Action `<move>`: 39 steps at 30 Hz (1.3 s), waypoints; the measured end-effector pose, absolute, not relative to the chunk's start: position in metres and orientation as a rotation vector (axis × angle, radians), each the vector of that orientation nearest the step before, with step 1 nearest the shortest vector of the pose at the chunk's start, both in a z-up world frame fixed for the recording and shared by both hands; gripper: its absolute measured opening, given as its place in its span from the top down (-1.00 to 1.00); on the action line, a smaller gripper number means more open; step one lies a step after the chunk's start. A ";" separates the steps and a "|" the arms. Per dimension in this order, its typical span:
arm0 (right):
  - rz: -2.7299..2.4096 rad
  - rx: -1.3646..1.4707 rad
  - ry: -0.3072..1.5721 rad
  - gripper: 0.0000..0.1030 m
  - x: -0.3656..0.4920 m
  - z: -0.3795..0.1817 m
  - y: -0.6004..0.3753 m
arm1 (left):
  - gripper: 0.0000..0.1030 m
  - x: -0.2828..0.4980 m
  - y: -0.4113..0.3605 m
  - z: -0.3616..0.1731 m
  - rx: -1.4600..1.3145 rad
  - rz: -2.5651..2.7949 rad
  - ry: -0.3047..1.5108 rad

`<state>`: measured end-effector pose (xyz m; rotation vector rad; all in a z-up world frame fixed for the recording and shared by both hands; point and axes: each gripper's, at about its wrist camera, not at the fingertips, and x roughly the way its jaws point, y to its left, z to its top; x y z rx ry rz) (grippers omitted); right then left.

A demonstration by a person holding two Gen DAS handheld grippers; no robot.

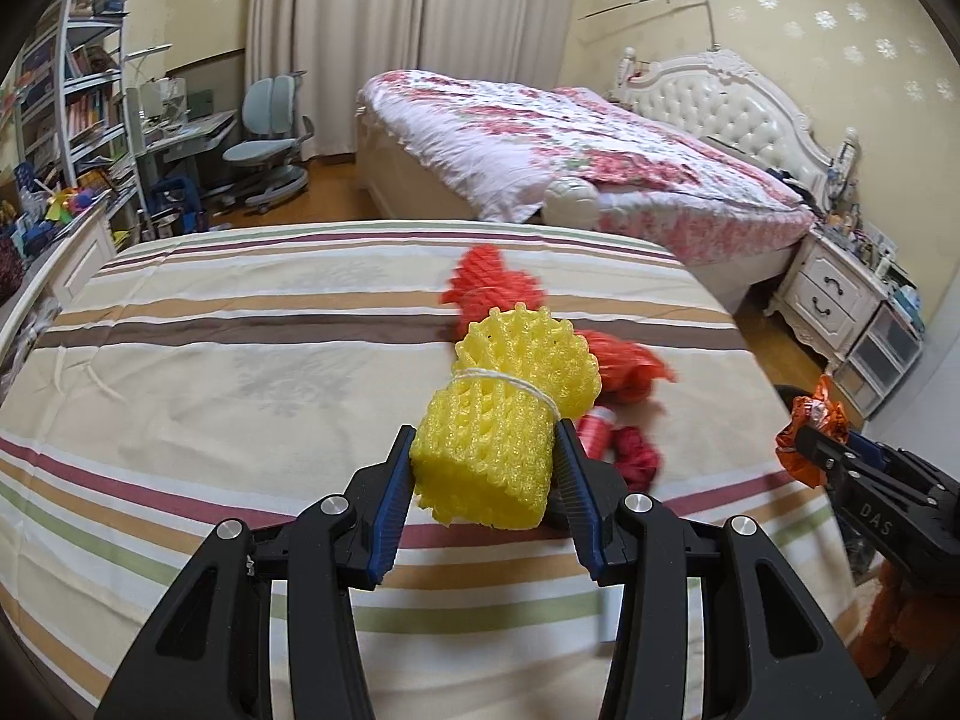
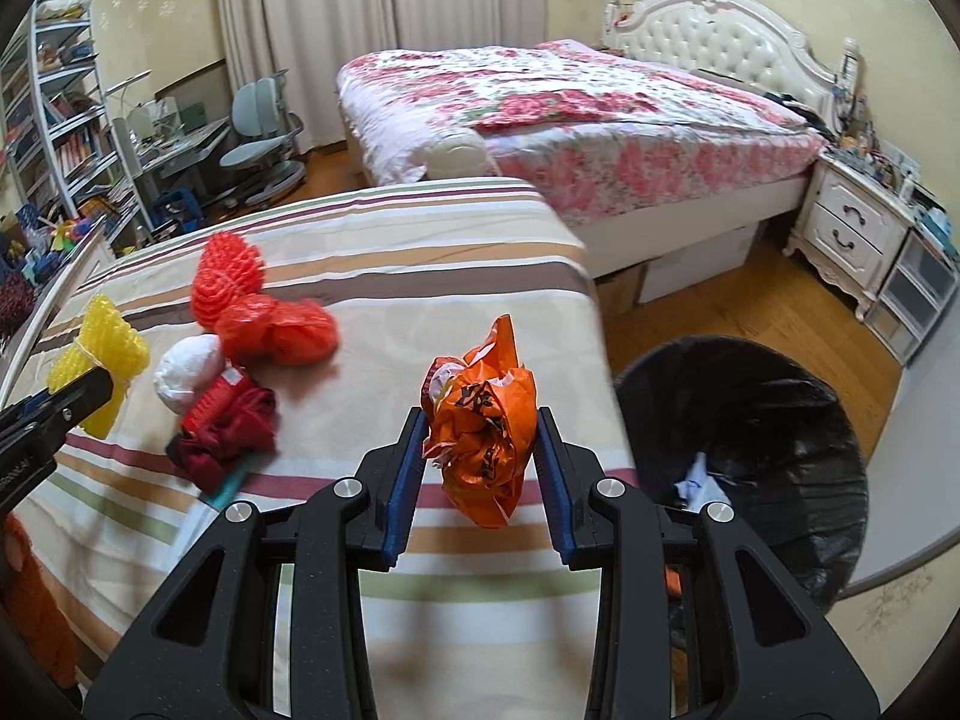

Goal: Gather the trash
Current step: 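Carry the yellow foam sleeve and orange bag over the black bin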

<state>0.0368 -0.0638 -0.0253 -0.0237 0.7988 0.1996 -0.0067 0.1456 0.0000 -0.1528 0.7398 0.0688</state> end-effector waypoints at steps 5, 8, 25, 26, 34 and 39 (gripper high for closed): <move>0.125 -0.007 0.781 0.33 0.032 -0.025 -0.102 | 0.11 -0.005 0.105 0.004 -0.119 -0.001 0.724; 0.083 0.006 0.777 0.33 0.030 -0.027 -0.123 | 0.11 -0.002 0.079 0.003 -0.095 -0.045 0.725; -0.081 0.074 0.772 0.33 0.038 -0.043 -0.214 | 0.11 0.035 -0.043 -0.013 0.008 -0.217 0.740; -0.086 0.080 0.773 0.33 0.039 -0.044 -0.217 | 0.11 0.037 -0.046 -0.014 0.013 -0.218 0.741; -0.106 0.111 0.779 0.33 0.045 -0.051 -0.236 | 0.11 0.052 -0.074 -0.024 0.060 -0.208 0.747; -0.107 0.122 0.777 0.32 0.049 -0.053 -0.241 | 0.11 0.059 -0.084 -0.031 0.074 -0.205 0.762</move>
